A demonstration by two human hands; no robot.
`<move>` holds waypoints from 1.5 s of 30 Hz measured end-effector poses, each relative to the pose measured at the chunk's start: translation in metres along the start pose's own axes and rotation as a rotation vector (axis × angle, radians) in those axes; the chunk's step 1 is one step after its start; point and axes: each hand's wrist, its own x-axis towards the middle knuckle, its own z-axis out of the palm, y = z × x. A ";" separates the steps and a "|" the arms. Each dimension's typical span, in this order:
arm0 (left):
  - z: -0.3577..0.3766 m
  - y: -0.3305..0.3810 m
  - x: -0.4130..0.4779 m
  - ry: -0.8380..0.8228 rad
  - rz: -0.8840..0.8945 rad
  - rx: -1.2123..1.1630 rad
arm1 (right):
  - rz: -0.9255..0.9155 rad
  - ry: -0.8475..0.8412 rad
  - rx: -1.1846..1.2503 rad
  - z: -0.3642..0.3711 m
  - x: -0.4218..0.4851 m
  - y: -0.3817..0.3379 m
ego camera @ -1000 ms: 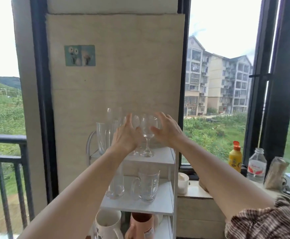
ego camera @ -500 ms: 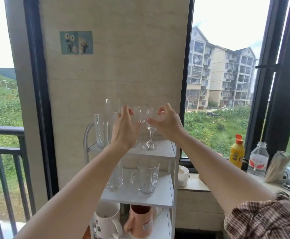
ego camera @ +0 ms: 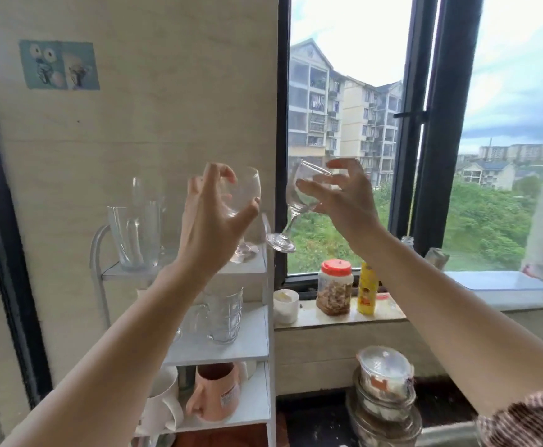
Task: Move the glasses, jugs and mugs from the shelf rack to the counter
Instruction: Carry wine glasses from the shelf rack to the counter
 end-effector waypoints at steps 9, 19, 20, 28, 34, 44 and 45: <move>0.122 0.130 -0.071 -0.280 -0.097 -0.353 | 0.163 0.219 -0.250 -0.201 -0.077 0.015; 0.271 0.368 -0.211 -0.624 -0.184 -0.607 | 0.309 0.370 -0.439 -0.496 -0.211 0.003; 0.285 0.394 -0.226 -0.662 -0.199 -0.646 | 0.336 0.391 -0.444 -0.526 -0.226 0.001; 0.384 0.585 -0.329 -0.991 -0.270 -0.900 | 0.522 0.580 -0.587 -0.734 -0.343 -0.022; 0.457 0.707 -0.391 -1.149 -0.162 -0.991 | 0.613 0.737 -0.644 -0.861 -0.407 -0.030; 0.633 0.889 -0.487 -1.372 0.025 -1.005 | 0.743 0.882 -0.719 -1.076 -0.465 0.010; 0.649 0.906 -0.498 -1.396 0.037 -0.997 | 0.771 0.903 -0.716 -1.096 -0.473 0.016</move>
